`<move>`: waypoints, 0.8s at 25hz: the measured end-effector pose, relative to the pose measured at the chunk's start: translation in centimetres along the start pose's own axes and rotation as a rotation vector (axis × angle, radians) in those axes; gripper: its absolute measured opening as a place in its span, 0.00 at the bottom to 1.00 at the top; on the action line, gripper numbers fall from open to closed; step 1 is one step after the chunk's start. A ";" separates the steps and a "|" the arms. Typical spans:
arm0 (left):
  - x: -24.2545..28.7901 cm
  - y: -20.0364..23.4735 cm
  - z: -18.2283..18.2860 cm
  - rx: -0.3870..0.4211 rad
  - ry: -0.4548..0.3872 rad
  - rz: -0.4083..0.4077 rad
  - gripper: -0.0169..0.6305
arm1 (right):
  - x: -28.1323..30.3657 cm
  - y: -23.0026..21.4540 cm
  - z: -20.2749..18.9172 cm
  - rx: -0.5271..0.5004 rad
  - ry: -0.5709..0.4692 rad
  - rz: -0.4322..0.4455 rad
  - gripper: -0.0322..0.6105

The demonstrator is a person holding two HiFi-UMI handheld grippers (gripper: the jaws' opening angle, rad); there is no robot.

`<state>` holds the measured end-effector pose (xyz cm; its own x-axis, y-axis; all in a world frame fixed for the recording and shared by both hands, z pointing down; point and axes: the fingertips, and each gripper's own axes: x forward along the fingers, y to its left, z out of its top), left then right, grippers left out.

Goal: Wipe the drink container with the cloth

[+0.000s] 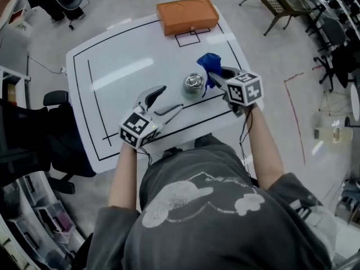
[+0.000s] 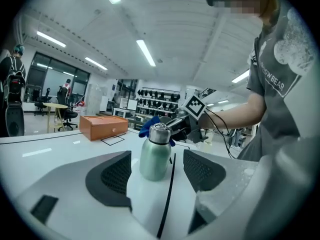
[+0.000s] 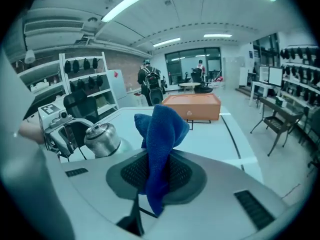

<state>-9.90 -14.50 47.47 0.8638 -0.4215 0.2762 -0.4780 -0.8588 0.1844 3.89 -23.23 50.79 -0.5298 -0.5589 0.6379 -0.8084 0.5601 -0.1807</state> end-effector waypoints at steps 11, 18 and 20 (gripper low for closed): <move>-0.2 -2.4 -0.4 -0.050 -0.041 -0.021 0.50 | -5.4 1.4 -4.8 0.037 -0.027 -0.154 0.16; 0.7 -5.9 0.4 -0.082 -0.068 0.049 0.32 | -8.5 3.0 -7.0 0.092 -0.074 -0.112 0.16; 0.8 -6.7 0.2 -0.077 -0.063 0.074 0.24 | -9.2 3.5 -7.5 0.101 -0.092 -0.108 0.16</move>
<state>-5.99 -9.12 46.23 0.8331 -0.5022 0.2319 -0.5492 -0.8010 0.2384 7.88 -11.55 49.95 -0.4557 -0.6687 0.5875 -0.8813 0.4319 -0.1919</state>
